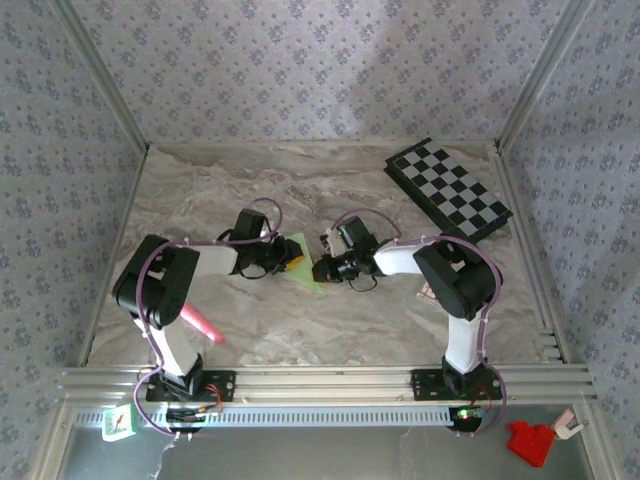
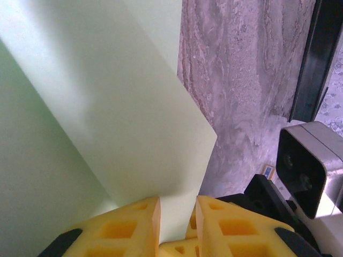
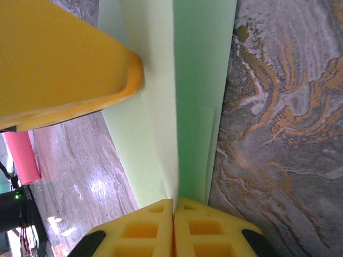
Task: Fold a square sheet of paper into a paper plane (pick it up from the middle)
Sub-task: Fourth fold the wing at the center of the table.
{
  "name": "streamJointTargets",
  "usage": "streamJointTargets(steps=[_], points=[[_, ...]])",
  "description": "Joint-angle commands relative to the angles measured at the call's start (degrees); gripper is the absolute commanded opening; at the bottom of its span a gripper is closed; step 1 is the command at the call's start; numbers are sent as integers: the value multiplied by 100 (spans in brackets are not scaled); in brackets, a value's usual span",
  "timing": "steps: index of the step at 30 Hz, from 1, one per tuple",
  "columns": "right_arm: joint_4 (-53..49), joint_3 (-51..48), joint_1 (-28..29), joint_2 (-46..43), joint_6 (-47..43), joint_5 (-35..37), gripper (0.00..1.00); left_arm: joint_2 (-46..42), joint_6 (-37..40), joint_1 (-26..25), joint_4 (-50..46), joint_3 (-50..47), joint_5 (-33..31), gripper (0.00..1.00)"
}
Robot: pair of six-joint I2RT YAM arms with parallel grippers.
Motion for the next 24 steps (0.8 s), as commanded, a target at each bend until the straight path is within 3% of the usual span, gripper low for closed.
streamJointTargets(steps=[1, 15, 24], points=[[-259, 37, -15, 203, 15, 15, 10, 132, 17, -45, 1, 181, 129, 23], [-460, 101, -41, 228, 24, 83, 11, -15, 78, -36, -407, 178, -226, 19], [-504, 110, -41, 248, 24, 121, 10, -145, 271, -80, -268, 298, 5, 25]])
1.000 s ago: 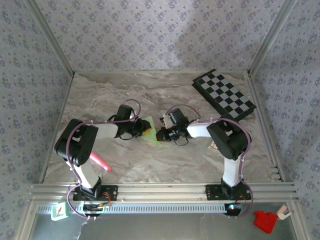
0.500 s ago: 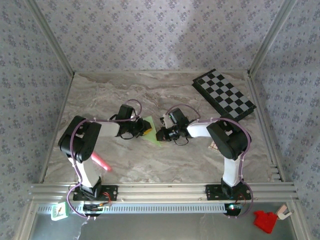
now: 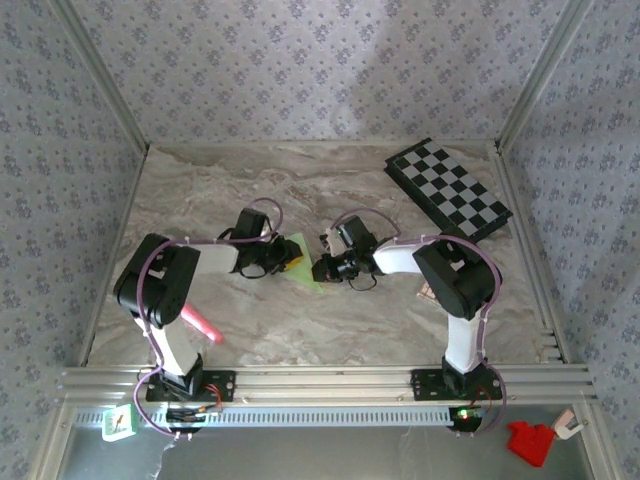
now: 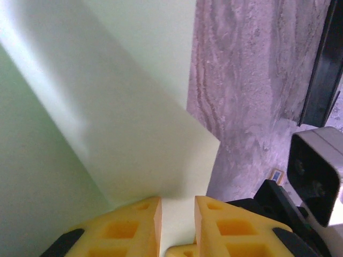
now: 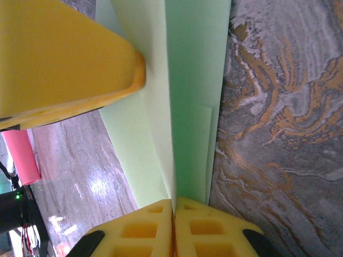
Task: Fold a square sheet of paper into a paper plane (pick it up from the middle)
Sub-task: Fourth fold the wing at the center of the table.
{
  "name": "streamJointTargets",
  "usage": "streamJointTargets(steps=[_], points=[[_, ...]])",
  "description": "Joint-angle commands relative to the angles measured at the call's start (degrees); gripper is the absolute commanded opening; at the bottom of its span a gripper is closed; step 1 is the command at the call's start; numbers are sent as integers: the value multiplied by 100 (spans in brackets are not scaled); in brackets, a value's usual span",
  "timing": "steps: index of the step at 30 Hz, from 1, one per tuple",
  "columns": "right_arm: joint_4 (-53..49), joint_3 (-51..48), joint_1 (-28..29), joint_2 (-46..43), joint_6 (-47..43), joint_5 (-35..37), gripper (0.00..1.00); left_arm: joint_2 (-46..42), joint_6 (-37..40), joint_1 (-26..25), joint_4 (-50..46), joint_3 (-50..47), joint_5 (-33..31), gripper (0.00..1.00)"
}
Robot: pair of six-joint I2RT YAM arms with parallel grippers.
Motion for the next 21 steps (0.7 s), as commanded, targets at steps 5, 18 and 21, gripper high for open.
streamJointTargets(steps=[5, 18, 21], points=[[-334, 4, -28, 220, 28, 127, 12, -47, 187, -63, -12, 218, 163, 24], [-362, -8, -30, 254, 22, 144, 11, 107, 186, -97, -3, 327, 259, 25], [-374, -8, -28, 266, 24, 154, 10, 147, 221, -115, -57, 364, 260, 24]])
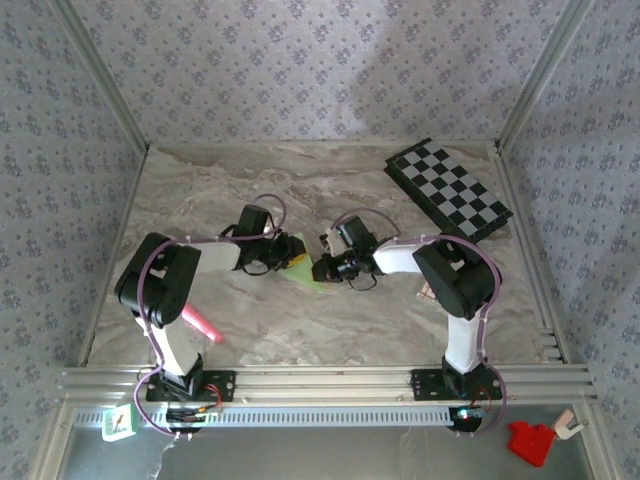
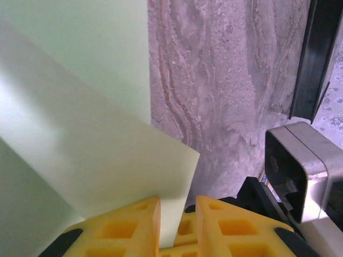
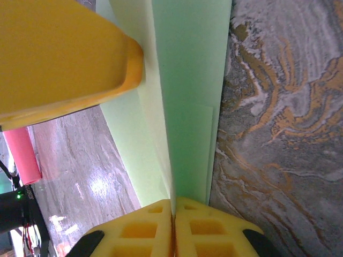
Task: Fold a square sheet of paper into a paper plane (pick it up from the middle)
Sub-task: Fourth fold the wing at the center of the table.
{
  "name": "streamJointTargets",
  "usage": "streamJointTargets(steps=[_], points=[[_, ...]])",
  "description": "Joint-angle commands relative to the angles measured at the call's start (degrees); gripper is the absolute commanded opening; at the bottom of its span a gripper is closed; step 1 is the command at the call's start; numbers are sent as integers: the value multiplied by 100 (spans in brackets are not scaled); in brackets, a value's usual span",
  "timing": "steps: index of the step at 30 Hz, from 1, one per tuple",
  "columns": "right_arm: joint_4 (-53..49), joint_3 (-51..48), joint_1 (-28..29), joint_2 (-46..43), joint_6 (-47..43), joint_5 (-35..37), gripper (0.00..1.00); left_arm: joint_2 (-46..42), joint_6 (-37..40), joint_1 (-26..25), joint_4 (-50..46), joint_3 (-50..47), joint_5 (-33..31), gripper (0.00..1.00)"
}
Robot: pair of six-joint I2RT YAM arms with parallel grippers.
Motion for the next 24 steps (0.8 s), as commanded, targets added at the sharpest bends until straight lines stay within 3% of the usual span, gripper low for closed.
streamJointTargets(steps=[1, 24], points=[[-379, -15, -24, 246, 22, 171, 10, 125, 138, -50, -65, 185, 143, 25], [-444, -16, -15, 211, 79, 180, 13, 415, 209, -111, -145, 294, 118, 24]])
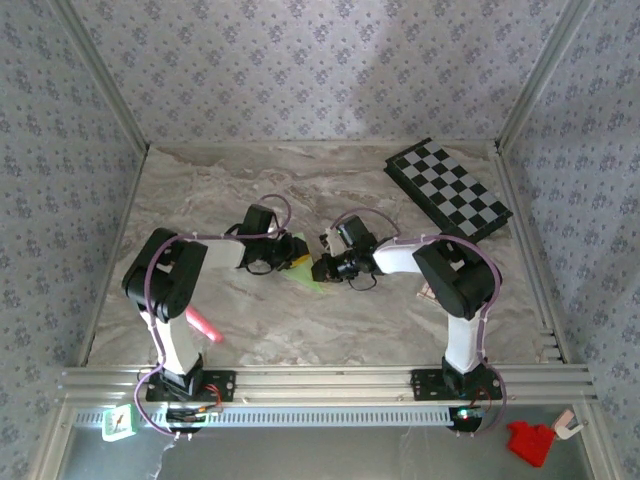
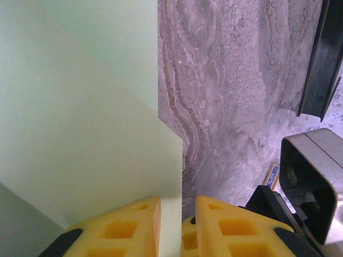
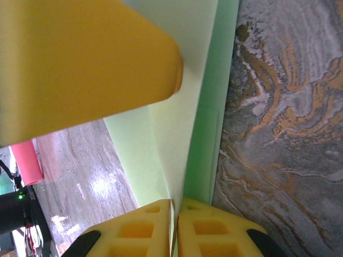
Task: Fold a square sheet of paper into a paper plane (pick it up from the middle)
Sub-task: Fourth fold the wing at the center of the table.
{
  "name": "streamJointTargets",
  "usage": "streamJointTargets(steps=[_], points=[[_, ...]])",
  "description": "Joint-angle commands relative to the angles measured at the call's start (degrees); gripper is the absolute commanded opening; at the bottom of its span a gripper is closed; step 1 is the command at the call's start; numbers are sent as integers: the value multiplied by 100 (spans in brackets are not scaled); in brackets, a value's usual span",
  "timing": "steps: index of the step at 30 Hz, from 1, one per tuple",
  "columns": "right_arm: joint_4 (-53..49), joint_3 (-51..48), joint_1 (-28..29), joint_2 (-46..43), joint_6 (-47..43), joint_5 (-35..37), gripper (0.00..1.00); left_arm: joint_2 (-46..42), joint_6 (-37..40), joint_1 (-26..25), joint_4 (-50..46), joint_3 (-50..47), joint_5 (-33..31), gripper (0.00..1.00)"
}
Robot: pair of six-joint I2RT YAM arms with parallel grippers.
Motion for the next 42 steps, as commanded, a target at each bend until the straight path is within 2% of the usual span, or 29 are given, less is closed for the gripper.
streamJointTargets(steps=[1, 14, 32, 37, 42], points=[[-428, -28, -23, 196, 51, 176, 13, 100, 149, -28, -90, 100, 95, 24], [-857, 32, -67, -350, 244, 1, 20, 84, 176, -28, -121, 92, 69, 24], [-1044, -33, -4, -312, 323, -136, 13, 65, 167, -28, -131, 47, 34, 24], [-1045, -16, 12, -155, 330, -119, 13, 52, 167, -26, -130, 28, 27, 24], [-1133, -2, 10, -377, 310, -111, 17, 57, 167, -27, -138, 28, 24, 24]])
